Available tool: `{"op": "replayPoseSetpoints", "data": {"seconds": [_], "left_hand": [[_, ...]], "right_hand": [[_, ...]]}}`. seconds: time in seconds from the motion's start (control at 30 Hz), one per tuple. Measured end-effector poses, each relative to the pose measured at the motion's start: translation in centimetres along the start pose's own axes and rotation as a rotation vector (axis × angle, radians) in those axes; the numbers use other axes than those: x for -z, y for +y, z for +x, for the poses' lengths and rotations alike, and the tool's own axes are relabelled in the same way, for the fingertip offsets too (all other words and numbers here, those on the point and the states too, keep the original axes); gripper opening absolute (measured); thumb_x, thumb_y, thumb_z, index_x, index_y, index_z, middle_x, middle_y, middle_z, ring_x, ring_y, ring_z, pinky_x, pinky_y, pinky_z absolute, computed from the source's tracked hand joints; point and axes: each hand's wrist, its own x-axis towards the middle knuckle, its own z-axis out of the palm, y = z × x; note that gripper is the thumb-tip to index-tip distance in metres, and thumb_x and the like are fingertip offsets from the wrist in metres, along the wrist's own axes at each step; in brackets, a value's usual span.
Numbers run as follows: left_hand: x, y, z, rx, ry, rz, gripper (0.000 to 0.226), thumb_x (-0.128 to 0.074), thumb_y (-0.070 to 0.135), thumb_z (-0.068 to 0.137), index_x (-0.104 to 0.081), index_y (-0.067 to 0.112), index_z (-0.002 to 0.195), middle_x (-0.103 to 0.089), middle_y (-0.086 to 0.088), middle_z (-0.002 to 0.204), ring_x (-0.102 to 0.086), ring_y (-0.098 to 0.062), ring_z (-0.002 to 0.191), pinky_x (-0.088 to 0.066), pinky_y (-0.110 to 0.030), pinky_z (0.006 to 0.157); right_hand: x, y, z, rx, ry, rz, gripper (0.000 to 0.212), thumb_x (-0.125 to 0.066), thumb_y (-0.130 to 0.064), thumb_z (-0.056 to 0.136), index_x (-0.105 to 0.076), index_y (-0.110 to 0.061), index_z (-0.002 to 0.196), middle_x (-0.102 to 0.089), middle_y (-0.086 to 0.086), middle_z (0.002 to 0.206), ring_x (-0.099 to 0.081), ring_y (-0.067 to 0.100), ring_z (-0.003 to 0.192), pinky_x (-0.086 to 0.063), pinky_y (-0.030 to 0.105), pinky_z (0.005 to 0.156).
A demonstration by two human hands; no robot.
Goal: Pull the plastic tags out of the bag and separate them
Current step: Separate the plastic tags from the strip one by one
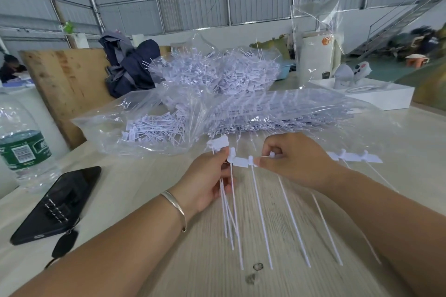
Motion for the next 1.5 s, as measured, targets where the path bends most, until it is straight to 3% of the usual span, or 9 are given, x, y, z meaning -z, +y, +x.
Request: {"op": "replayPoseSetpoints", "data": {"seconds": [0.27,0.4,0.67,0.8,0.97,1.07,1.23,1.33,1.5], "left_hand": [[0.8,0.5,0.2,0.062,-0.049,0.087,0.032,-0.065,0.041,0.089,-0.046,0.023,0.071,-0.025,0.009,0.050,-0.021,-0.005,0.035,-0.012,-0.014,0.031],[0.7,0.5,0.2,0.087,-0.131,0.063,0.025,-0.073,0.023,0.084,-0.055,0.023,0.066,-0.021,0.008,0.053,-0.018,-0.003,0.036,-0.010,-0.014,0.029],[1.1,0.5,0.4,0.142,-0.106,-0.011,0.022,-0.067,0.017,0.088,-0.050,0.018,0.073,-0.037,0.006,0.056,-0.022,-0.002,0.036,-0.014,-0.013,0.028],[1.0,0.7,0.5,0.163,-0.100,-0.124,0.020,-0.066,0.017,0.088,-0.051,0.019,0.075,-0.035,0.007,0.054,-0.021,-0.001,0.035,-0.013,-0.013,0.027],[1.2,0.8,0.5,0.183,-0.092,-0.254,0.023,-0.063,0.015,0.089,-0.049,0.018,0.072,-0.034,0.007,0.051,-0.021,-0.001,0.033,-0.013,-0.012,0.026],[1.2,0.8,0.3,0.147,-0.112,-0.261,0.025,-0.065,0.012,0.087,-0.047,0.020,0.070,-0.032,0.008,0.053,-0.020,-0.002,0.034,-0.013,-0.013,0.026],[1.1,1.4,-0.6,0.090,-0.340,-0.328,0.026,-0.067,0.015,0.076,-0.042,0.019,0.071,-0.027,0.008,0.055,-0.021,-0.003,0.036,-0.014,-0.013,0.028],[1.0,1.2,-0.9,0.087,-0.442,-0.302,0.031,-0.072,0.012,0.077,-0.042,0.018,0.073,-0.027,0.007,0.054,-0.023,-0.002,0.035,-0.016,-0.013,0.029],[0.8,0.6,-0.7,0.061,-0.447,-0.246,0.025,-0.074,0.017,0.075,-0.049,0.016,0.075,-0.032,0.006,0.060,-0.026,-0.001,0.038,-0.014,-0.012,0.033]], "right_hand": [[0.3,0.1,0.1,0.090,-0.026,-0.144,0.015,-0.060,-0.033,0.089,-0.063,-0.025,0.076,-0.050,-0.013,0.059,-0.050,0.007,0.063,-0.030,0.011,0.059],[0.1,0.6,0.3,0.142,0.069,-0.303,0.021,-0.046,-0.027,0.095,-0.063,-0.023,0.083,-0.061,-0.006,0.071,-0.059,0.019,0.074,-0.037,0.029,0.087],[0.3,1.9,0.6,-0.106,-0.042,-0.558,0.060,-0.017,-0.073,0.085,-0.053,-0.025,0.080,-0.058,-0.008,0.072,-0.058,0.016,0.082,-0.026,0.041,0.095],[0.2,2.1,0.9,-0.318,-0.159,-0.289,0.076,-0.009,-0.081,0.078,-0.051,-0.018,0.070,-0.059,-0.004,0.079,-0.054,0.018,0.088,-0.027,0.045,0.097],[0.5,1.1,0.9,-0.275,0.088,-0.073,0.061,-0.043,-0.075,0.079,-0.035,-0.018,0.058,-0.042,-0.006,0.051,-0.044,0.012,0.060,-0.033,0.038,0.084],[0.7,0.7,0.6,-0.235,0.102,-0.038,0.063,-0.045,-0.077,0.074,-0.027,-0.019,0.056,-0.032,-0.006,0.050,-0.038,0.013,0.054,-0.030,0.036,0.077],[-0.1,0.6,0.1,-0.245,-0.033,0.158,0.065,-0.037,-0.080,0.076,-0.041,-0.021,0.048,-0.039,-0.009,0.052,-0.042,0.010,0.060,-0.027,0.036,0.082],[-1.3,-0.2,-0.4,-0.149,-0.066,0.269,0.051,-0.032,-0.071,0.084,-0.054,-0.046,0.046,-0.044,-0.014,0.059,-0.041,0.005,0.069,-0.024,0.036,0.085],[-1.7,-0.9,-0.7,0.001,-0.062,0.153,0.047,-0.027,-0.050,0.096,-0.050,-0.032,0.059,-0.048,-0.010,0.060,-0.046,0.004,0.065,-0.030,0.035,0.090]]}}
